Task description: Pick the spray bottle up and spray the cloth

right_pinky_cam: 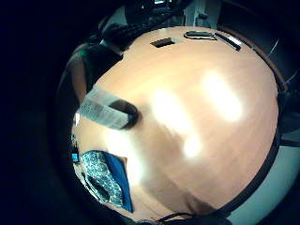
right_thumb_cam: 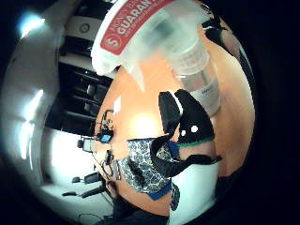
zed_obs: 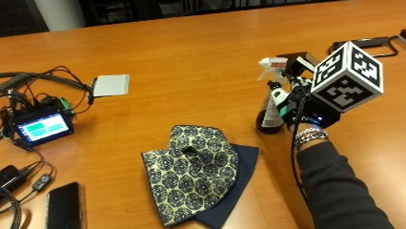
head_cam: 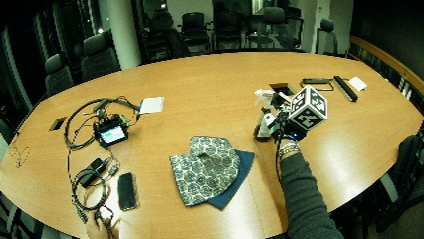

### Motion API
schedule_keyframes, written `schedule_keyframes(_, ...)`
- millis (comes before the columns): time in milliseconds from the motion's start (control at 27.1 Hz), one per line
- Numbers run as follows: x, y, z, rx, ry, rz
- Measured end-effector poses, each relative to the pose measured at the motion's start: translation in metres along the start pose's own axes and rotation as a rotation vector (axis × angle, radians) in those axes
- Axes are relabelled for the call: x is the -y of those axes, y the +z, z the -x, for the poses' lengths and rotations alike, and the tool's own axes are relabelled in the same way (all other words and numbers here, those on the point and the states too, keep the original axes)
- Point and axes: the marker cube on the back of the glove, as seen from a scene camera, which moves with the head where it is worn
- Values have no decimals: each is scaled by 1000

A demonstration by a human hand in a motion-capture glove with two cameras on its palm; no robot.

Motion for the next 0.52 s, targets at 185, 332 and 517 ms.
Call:
schedule_keyframes(185,6,11,-2,102,15,-51)
schedule_keyframes(332,11,13,1,222,13,-98)
schedule_keyframes(517,16,15,2,381,15,-140)
